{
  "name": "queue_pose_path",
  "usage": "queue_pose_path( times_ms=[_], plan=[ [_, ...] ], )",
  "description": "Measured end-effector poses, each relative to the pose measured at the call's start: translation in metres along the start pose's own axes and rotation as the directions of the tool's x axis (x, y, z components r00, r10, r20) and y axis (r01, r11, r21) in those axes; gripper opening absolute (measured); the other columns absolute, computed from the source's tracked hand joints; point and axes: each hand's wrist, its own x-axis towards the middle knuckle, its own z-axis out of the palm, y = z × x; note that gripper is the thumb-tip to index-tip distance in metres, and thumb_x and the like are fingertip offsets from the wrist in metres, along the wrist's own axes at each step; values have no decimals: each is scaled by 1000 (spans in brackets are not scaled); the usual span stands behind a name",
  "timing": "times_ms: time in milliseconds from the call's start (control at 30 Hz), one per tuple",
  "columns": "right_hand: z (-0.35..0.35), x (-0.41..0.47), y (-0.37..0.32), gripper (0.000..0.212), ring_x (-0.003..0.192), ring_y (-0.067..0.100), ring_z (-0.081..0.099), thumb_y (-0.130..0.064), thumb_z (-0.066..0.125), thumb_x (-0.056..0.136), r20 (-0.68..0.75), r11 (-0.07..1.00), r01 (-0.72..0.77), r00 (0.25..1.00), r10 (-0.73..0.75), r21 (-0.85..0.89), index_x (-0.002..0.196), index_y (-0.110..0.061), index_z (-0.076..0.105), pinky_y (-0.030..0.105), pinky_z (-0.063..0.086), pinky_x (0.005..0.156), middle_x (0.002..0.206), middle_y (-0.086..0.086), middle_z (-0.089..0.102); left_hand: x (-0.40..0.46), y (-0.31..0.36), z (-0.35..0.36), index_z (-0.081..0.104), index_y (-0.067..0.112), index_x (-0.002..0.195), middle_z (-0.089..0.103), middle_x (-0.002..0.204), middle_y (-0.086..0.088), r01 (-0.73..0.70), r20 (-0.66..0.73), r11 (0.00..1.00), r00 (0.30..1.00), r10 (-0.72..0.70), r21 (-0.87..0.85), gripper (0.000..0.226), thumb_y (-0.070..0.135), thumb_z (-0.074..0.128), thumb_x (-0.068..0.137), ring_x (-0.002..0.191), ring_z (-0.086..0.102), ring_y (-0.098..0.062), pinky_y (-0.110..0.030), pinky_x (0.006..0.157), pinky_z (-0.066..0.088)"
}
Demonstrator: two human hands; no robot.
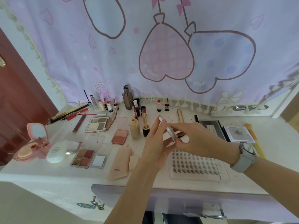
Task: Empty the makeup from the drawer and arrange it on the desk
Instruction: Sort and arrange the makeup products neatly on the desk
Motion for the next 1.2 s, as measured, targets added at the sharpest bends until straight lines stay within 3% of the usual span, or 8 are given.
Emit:
queue_pose_path(
  times_ms=[133, 267, 467, 700, 833, 933, 1033, 1200],
  plan=[
    [-7, 7, 8, 33, 70, 17, 63, -13, 47, 86, -46, 987, -157, 986, 159, 43, 116, -22, 59, 33, 53, 71, 84, 0, 70, 6, 3, -2, 52, 17, 127, 56, 120, -16, 103, -87, 994, 991, -107, -45, 34, 28, 50, 95, 98, 59, -35, -49, 83, 53],
    [-17, 14, 21, 24, 84, 12, 67, -12, 42, 93, -33, 942, -260, 961, 273, 211, 110, -14, 59, 34, 54, 83, 96, -5, 68, 9, 7, -6, 55, 5, 112, 54, 116, -23, 280, -129, 951, 946, -297, -131, 35, 33, 48, 93, 101, 57, -41, -52, 77, 54],
    [-28, 29, 45, 17, 67, 27, 68, -7, 42, 93, -59, 695, -452, 814, 577, 559, 101, -5, 57, 33, 57, 67, 81, 11, 70, 18, 14, -10, 58, 11, 106, 63, 109, -11, 152, -233, 986, 958, -165, -70, 29, 34, 42, 96, 101, 62, -30, -41, 81, 54],
    [-20, 51, 68, 11, 46, 11, 65, -4, 45, 94, -15, 561, -503, 736, 677, 657, 99, -2, 55, 20, 56, 51, 75, 10, 67, 34, 14, -7, 55, 13, 110, 51, 126, -7, 151, -312, 970, 946, -86, 191, 19, 19, 52, 92, 117, 49, -24, -40, 99, 45],
    [-10, 66, 76, 12, 46, 11, 65, -4, 44, 94, -14, 562, -505, 735, 678, 655, 99, -1, 55, 20, 56, 50, 76, 10, 66, 37, 13, -10, 46, 14, 130, 41, 134, -1, 171, -317, 925, 947, -59, 339, 41, 25, 53, 91, 121, 44, -20, -38, 105, 38],
    [-2, 78, 80, 16, 57, 17, 65, -4, 44, 94, -14, 567, -522, 728, 686, 638, 101, 5, 56, 21, 56, 49, 79, 14, 66, 35, 12, -14, 57, 22, 111, 49, 110, 6, 102, -278, 859, 959, 49, 502, 21, 26, 51, 92, 99, 50, -9, -31, 95, 41],
    [8, 87, 82, 21, 62, 20, 63, -2, 45, 91, -27, 612, -534, 740, 672, 583, 102, 13, 55, 23, 57, 51, 92, 27, 65, 31, 10, -16, 53, 25, 126, 49, 116, 14, 40, -211, 761, 969, 128, 647, 32, 25, 48, 94, 114, 48, -9, -35, 104, 39],
    [19, 94, 80, 32, 61, 24, 66, -8, 49, 86, -114, 751, -521, 786, 607, 404, 94, 23, 53, 50, 56, 73, 86, 35, 63, 28, 8, -23, 55, 23, 123, 54, 126, 8, -54, -89, 527, 966, 242, 848, 31, 25, 46, 94, 120, 49, -10, -23, 95, 37]
  ],
)
